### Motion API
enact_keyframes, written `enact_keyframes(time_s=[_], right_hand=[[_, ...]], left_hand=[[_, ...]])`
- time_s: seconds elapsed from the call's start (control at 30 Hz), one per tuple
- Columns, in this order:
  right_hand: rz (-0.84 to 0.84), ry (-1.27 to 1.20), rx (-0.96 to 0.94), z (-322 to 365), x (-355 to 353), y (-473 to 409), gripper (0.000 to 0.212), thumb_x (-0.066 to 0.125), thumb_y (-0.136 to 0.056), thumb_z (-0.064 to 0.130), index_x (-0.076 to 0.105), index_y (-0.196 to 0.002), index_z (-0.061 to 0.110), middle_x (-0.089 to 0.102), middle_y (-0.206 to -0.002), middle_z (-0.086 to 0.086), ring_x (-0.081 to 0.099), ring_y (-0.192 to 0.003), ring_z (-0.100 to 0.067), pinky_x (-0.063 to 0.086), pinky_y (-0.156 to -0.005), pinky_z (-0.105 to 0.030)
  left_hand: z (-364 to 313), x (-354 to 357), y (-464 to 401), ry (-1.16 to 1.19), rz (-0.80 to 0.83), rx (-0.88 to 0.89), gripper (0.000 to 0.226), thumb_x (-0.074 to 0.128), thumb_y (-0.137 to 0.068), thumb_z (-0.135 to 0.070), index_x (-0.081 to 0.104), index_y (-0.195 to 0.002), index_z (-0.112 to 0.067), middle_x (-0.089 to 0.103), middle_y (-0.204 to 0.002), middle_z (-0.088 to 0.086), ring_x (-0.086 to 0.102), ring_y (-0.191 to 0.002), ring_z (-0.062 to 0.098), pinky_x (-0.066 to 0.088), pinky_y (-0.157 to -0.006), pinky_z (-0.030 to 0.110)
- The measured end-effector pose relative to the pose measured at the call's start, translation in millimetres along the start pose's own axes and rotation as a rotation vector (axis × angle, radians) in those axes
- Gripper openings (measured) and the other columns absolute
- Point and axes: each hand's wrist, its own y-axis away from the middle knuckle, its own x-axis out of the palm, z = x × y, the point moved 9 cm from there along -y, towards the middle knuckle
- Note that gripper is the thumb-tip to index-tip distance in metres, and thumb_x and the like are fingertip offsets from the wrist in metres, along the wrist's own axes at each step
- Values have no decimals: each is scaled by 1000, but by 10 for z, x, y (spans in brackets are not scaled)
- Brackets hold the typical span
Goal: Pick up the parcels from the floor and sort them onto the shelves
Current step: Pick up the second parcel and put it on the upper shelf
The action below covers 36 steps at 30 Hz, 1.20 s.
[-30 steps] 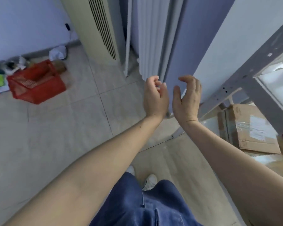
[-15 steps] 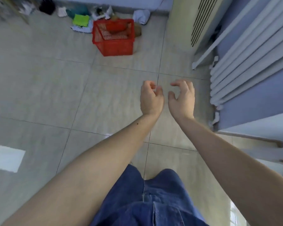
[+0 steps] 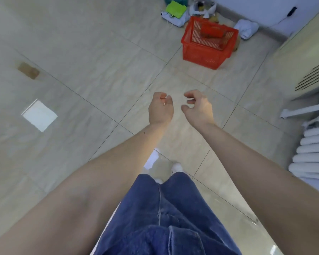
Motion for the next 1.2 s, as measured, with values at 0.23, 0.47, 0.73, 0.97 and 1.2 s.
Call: enact_keyframes(time_s=[0.23,0.47,0.73,0.97,1.2], right_hand=[[179,61,-88,643,871,-800,35,63,-84,7,61,-118,14,63,-124,-3,57,-96,-9,47,-86,-25],[367,96,-160,1443,1748,-1450,34,61,-85,7,61,-119,14,62,-125,-5,57,-95,-11,41,-83,-20],[505,116,-195,2335,3016,-1867,35,60,-86,7,61,-120,14,61,-127,-3,57,-97,-11,40,-81,-19],[541,141,-199,3170,4081,-2227,33,61,-87,8,62,-119,14,61,-127,-2,57,-97,-12,43,-81,-21],[593,146,-209,3930,5130,-2533,34,61,-85,8,63,-119,15,62,-122,2,59,-94,-13,45,-86,-22]], left_hand=[[142,-630,-927,105,-95,-104,20,52,-94,-27,55,-108,-13,57,-93,-7,68,-104,33,53,-96,44],[281,-1415,-1726,212,-220,-237,19,54,-89,-29,53,-105,-18,58,-98,-5,68,-108,33,52,-99,43],[428,-2702,-2583,222,-341,-283,19,48,-83,-33,55,-96,-21,70,-109,5,69,-103,30,51,-81,36],[520,-4018,-3297,139,-395,-265,15,52,-91,-29,51,-75,-29,64,-93,-1,70,-101,31,55,-88,40],[657,-4967,-4039,128,-455,-270,20,53,-90,-25,52,-70,-26,64,-85,0,69,-99,33,54,-86,42]])
